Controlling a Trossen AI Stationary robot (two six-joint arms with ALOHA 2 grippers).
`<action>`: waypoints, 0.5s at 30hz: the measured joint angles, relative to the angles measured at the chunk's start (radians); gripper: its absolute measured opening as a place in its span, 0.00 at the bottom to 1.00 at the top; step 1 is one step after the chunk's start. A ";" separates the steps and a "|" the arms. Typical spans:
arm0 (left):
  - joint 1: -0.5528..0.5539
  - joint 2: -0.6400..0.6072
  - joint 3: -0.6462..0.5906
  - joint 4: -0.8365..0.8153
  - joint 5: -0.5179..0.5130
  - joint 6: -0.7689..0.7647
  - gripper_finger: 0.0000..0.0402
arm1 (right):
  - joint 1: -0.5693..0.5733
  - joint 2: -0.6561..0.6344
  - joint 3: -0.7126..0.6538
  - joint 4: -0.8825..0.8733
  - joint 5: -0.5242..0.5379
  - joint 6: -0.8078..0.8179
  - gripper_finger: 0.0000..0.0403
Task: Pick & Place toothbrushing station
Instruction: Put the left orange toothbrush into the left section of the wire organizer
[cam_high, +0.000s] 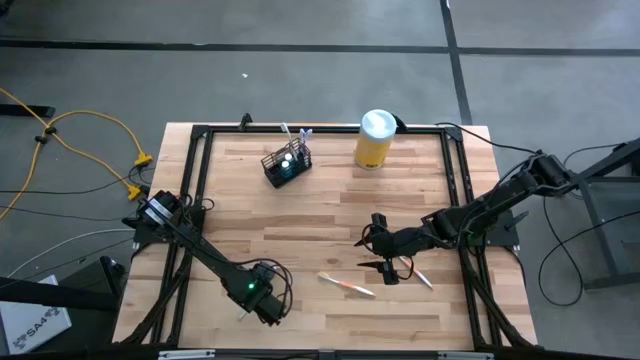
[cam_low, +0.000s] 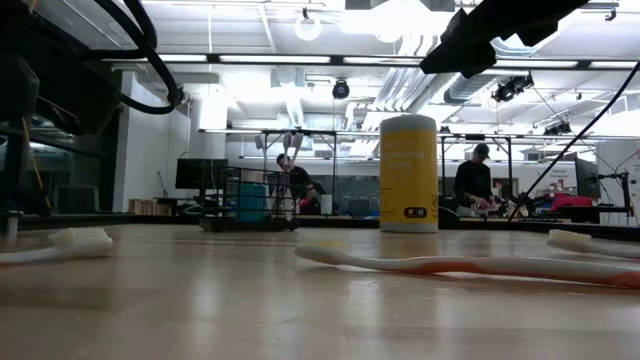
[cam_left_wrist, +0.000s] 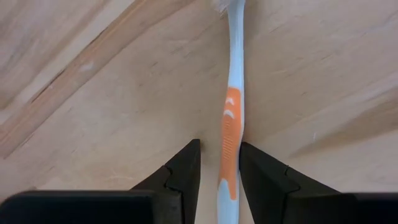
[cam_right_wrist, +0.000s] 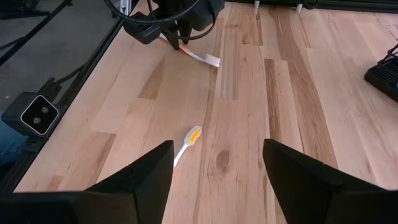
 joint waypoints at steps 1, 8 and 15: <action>0.000 0.000 0.000 0.004 -0.009 0.001 0.27 | 0.000 0.000 0.000 0.000 0.000 0.000 0.59; 0.002 0.000 0.000 0.013 -0.056 0.002 0.27 | 0.000 0.000 0.000 0.000 0.000 0.000 0.59; 0.005 0.000 0.002 -0.007 -0.035 -0.014 0.25 | 0.000 0.000 0.000 0.000 0.000 0.000 0.59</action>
